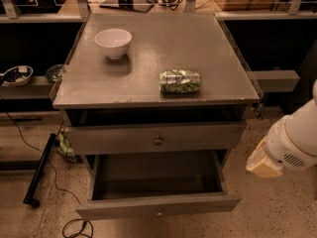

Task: Close middle drawer

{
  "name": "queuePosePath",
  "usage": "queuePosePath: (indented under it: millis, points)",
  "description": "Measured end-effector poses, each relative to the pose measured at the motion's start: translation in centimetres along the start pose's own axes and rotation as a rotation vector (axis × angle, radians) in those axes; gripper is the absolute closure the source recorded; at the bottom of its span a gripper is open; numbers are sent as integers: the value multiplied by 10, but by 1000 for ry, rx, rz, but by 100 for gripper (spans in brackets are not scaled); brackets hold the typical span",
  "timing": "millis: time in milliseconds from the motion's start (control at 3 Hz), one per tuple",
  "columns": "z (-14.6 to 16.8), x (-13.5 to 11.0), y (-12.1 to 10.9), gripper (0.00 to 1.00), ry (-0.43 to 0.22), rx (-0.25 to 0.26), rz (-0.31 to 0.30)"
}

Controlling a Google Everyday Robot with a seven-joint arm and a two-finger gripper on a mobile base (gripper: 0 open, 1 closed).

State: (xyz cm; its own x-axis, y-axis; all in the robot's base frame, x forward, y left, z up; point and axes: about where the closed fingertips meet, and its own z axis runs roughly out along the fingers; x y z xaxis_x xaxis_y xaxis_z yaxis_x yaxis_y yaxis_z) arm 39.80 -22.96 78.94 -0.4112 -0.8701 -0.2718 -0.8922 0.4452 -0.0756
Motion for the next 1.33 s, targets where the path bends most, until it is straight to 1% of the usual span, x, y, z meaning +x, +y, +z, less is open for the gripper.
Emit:
queuePosePath:
  millis: [333,667,1000,1333]
  points:
    - [27,20,33,100,-16,-54,62]
    - [53,36,50,100,-22,-97,100]
    - [80,51,62,100,2,-150,141]
    - [81,52,63,100,3,-152,142]
